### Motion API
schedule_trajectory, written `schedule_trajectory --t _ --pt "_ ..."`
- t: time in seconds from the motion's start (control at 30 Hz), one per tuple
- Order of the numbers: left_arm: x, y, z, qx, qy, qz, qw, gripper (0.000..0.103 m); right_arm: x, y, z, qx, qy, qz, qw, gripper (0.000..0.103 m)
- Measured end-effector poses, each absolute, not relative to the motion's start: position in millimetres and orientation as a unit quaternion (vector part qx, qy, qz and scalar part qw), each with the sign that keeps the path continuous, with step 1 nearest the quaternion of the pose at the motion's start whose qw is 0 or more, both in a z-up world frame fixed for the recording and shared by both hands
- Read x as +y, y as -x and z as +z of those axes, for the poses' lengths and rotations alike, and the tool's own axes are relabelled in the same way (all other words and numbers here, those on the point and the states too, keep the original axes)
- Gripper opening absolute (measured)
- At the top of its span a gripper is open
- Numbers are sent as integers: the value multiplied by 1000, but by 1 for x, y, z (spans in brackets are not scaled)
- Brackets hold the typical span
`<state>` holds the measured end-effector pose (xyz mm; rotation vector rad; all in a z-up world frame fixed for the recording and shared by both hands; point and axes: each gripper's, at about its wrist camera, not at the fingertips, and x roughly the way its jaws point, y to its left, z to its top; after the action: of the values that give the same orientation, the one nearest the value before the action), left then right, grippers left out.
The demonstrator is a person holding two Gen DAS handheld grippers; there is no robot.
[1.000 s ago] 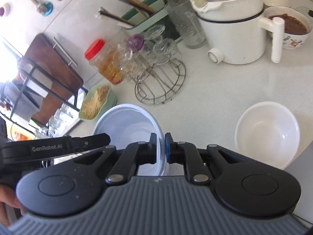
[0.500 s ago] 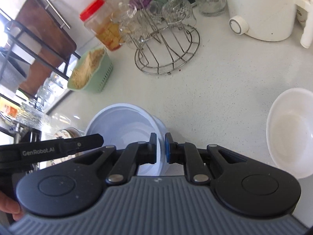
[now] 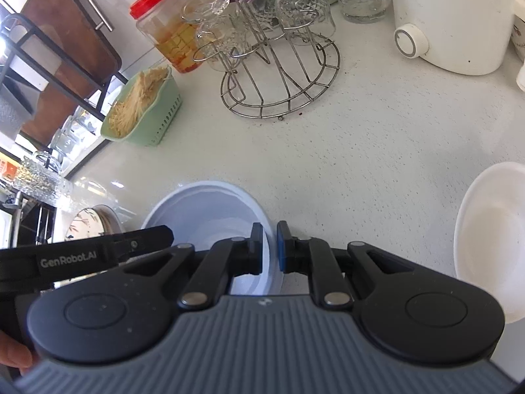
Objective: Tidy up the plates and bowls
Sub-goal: 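Open both grippers and lift them off the nested bowls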
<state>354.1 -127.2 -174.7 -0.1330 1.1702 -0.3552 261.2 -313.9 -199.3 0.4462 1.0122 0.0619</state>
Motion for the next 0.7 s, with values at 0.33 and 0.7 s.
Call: schedule_trajectory --t 0.33,0.7 --pt "-115 -353 -170 551 75 -159 815 18 -311 -262 -197 481 -219 35 848 15" --pt "-109 -353 -145 534 70 -174 825 18 -307 -259 -179 455 -214 29 864 40"
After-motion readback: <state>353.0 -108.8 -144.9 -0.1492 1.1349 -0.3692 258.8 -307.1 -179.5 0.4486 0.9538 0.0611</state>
